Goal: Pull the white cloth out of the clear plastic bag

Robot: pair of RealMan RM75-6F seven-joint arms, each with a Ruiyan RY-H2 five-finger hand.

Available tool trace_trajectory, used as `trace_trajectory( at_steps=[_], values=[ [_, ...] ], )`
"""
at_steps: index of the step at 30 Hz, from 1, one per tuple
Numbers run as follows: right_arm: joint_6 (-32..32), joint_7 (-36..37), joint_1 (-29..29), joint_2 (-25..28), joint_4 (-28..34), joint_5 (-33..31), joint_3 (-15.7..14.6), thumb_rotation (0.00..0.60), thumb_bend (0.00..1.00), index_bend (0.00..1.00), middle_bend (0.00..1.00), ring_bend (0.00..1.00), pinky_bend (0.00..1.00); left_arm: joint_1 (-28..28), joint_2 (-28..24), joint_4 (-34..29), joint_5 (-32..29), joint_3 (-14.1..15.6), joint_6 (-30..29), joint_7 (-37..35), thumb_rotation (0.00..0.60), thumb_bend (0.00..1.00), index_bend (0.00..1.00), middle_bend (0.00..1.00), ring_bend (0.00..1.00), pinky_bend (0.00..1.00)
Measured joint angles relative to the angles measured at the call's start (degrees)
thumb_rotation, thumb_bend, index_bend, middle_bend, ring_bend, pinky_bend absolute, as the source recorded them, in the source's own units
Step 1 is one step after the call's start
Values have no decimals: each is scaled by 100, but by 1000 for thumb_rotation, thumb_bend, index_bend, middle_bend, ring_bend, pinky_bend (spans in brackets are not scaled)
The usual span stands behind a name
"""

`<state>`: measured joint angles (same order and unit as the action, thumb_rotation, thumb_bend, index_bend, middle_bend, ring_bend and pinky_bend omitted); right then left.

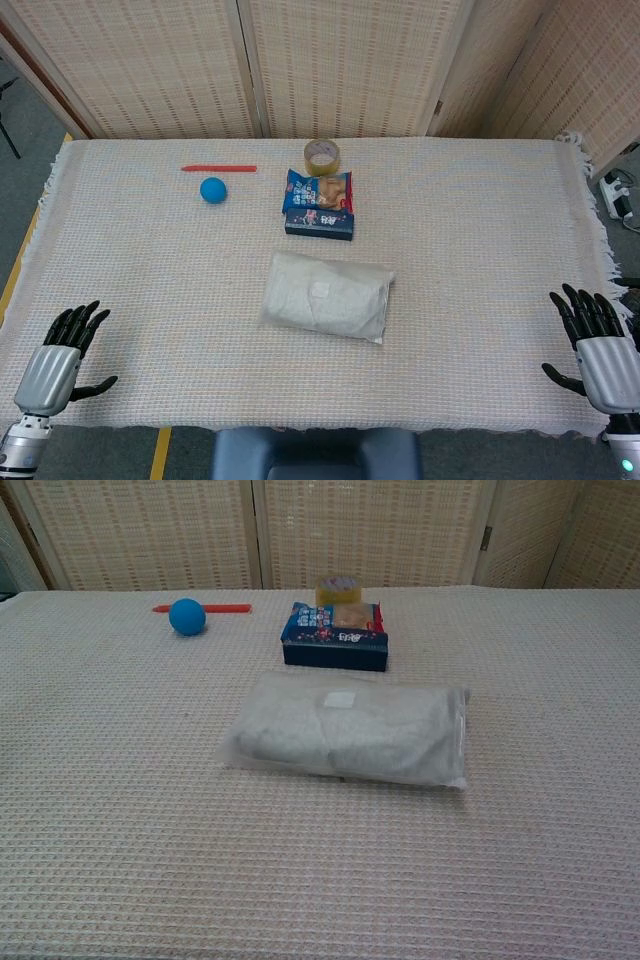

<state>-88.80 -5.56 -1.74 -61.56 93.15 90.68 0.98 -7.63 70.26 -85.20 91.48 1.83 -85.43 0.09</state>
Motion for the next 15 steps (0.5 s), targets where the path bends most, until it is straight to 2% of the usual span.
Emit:
trace_trajectory(
  at_steps=[6,8,10,15],
  values=[
    [-12,26,2,-4,-12,7,17,600,62,0,0,0,0,-29,13,-14,104,35,35,-158,579,72,122,86,0,110],
    [-18,15,6,-4,-22,11,20,600,62,0,0,0,0,-52,25,-41,190,68,49,-341,598,72,131,133,15,158],
    [-5,-25,4,-26,-26,-1,25,600,61,0,0,0,0,-91,60,-54,300,94,61,-530,600,72,150,229,81,246],
    [150,-129,-63,-150,-58,-57,47,600,61,0,0,0,0,-331,43,-263,461,167,475,-715,600,72,163,339,217,433]
  ],
)
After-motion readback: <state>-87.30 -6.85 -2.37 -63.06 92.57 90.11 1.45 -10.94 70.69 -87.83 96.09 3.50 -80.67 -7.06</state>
